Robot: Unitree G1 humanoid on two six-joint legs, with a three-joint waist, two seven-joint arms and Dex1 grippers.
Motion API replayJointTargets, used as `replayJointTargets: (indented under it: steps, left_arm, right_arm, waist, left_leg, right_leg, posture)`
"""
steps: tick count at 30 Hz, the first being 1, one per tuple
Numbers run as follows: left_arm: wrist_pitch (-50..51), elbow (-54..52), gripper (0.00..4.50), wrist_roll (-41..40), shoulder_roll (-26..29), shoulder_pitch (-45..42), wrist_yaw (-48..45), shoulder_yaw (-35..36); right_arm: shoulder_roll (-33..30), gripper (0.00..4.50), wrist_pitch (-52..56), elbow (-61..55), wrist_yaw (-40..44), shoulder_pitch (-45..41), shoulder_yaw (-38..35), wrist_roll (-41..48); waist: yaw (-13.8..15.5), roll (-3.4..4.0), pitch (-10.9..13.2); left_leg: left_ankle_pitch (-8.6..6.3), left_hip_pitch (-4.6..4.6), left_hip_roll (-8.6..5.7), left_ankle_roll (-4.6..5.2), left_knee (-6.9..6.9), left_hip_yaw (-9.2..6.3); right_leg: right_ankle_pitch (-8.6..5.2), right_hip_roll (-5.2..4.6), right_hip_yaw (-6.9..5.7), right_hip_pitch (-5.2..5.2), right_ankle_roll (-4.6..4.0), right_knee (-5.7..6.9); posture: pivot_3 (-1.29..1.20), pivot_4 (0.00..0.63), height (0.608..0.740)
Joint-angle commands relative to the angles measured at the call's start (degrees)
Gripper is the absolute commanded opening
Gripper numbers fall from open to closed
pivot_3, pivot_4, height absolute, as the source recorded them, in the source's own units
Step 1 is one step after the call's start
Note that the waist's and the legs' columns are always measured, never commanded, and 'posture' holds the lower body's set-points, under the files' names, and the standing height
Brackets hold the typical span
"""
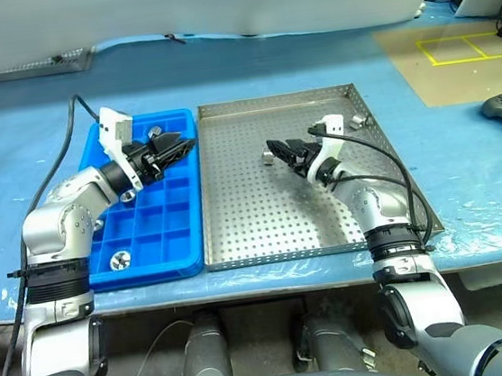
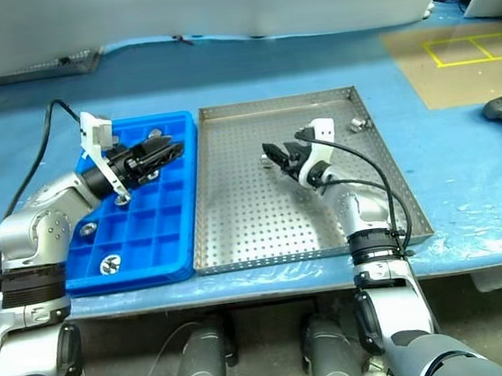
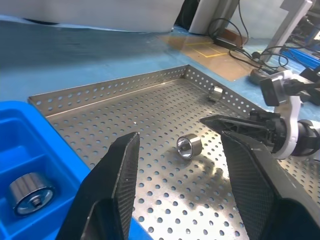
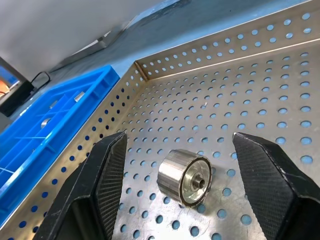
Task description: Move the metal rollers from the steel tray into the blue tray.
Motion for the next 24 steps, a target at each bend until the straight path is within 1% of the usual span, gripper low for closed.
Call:
replayJointTargets:
  steps: [1,2,3,6,10,11,13,16,21,22,24]
  left_arm:
    - [-1.1,-1.9,2.81,-1.0,0.3,0.7,1.3,2.3]
    - [-1.1,-2.2,2.81,-1.1,0.4,1.1,1.5,2.4]
    - [-1.2,-2.5,2.81,-1.2,0.5,1.6,1.8,2.5]
    - [-1.1,-3.4,2.81,-1.6,0.5,2.7,2.7,3.0]
    - [-0.8,-5.4,2.81,-2.2,0.5,4.7,3.9,3.5]
    - [-0.8,-5.9,2.81,-2.2,0.4,5.2,4.3,3.7]
    - [-0.9,-6.5,2.81,-2.4,0.4,6.0,5.2,4.5]
    - [-0.8,-7.2,2.81,-2.9,0.4,7.0,6.3,5.2]
    - [-0.6,-8.5,2.81,-3.5,-0.1,8.4,7.4,5.2]
    - [-0.5,-8.6,2.81,-3.7,-0.2,8.5,7.5,5.1]
    - [-0.3,-8.8,2.81,-4.1,-0.4,8.4,7.7,5.0]
  right_arm:
    - [0.8,4.12,-2.5,1.5,-0.5,-2.9,0.7,-1.2]
    - [1.1,4.41,-3.2,2.5,-0.7,-3.8,0.6,-1.4]
    - [1.3,4.46,-3.7,3.6,-0.8,-4.7,0.4,-1.5]
    - [1.3,4.46,-8.1,10.7,-3.9,-8.9,2.0,-6.1]
    - [1.5,4.46,-14.1,27.6,-10.3,-16.8,4.1,-13.1]
    - [1.5,4.29,-15.5,32.0,-11.4,-18.1,5.1,-15.0]
    - [1.6,3.87,-18.5,38.4,-12.6,-19.4,6.6,-17.9]
    - [2.1,2.82,-22.5,42.7,-12.7,-20.3,6.0,-18.5]
    - [2.9,1.07,-27.2,41.6,-12.1,-19.1,1.8,-15.5]
    - [3.2,0.66,-26.7,41.1,-11.4,-18.6,0.7,-14.3]
    - [3.6,0.04,-25.7,40.5,-10.2,-18.1,-0.9,-12.7]
  waist:
    - [0.1,0.00,0.0]
    - [0.1,0.00,0.0]
    - [0.2,0.00,0.0]
    - [0.3,0.00,0.0]
    - [0.3,0.00,0.0]
    - [0.3,0.00,0.0]
    - [0.5,0.00,0.0]
    - [0.5,-0.01,0.0]
    - [0.5,-0.02,0.0]
    - [0.5,-0.02,0.0]
    - [0.5,-0.02,0.0]
  left_leg:
    - [-0.01,-0.01,0.01,0.02,0.01,0.00]
    - [-0.02,-0.02,0.02,0.04,0.04,0.00]
    - [-0.03,-0.02,0.03,0.06,0.09,0.00]
    - [-0.04,-0.03,0.04,0.07,0.17,0.00]
    - [-0.04,0.00,0.05,0.06,0.27,0.00]
    - [-0.04,0.02,0.06,0.06,0.28,0.00]
    - [-0.04,0.01,0.06,0.06,0.27,-0.01]
    - [-0.05,-0.04,0.06,0.08,0.31,-0.01]
    - [-0.18,0.00,0.07,0.29,0.36,-0.01]
    - [-0.18,0.01,0.07,0.30,0.36,-0.01]
    - [-0.19,0.01,0.08,0.31,0.38,-0.01]
  right_leg:
    - [0.00,-0.01,0.00,0.00,0.00,0.00]
    - [0.00,-0.02,0.00,0.01,0.00,0.00]
    - [0.00,-0.03,0.01,0.01,0.00,0.02]
    - [0.00,-0.09,0.01,0.01,0.00,0.13]
    - [0.01,-0.10,0.01,0.02,-0.02,0.29]
    - [0.00,-0.10,0.01,0.02,-0.02,0.32]
    - [0.00,-0.10,0.01,0.02,-0.03,0.33]
    - [-0.01,-0.10,0.01,0.01,-0.03,0.31]
    - [0.00,-0.10,0.01,0.02,-0.03,0.41]
    - [0.00,-0.10,0.01,0.02,-0.03,0.42]
    - [0.00,-0.10,0.01,0.02,-0.03,0.44]
  posture:
    - [0.05,0.150,0.740]
    - [0.06,0.150,0.740]
    - [0.07,0.150,0.740]
    - [0.08,0.150,0.740]
    - [0.11,0.150,0.740]
    - [0.12,0.150,0.740]
    - [0.13,0.150,0.740]
    - [0.14,0.150,0.740]
    - [0.14,0.150,0.740]
    - [0.14,0.150,0.740]
    - [0.14,0.150,0.740]
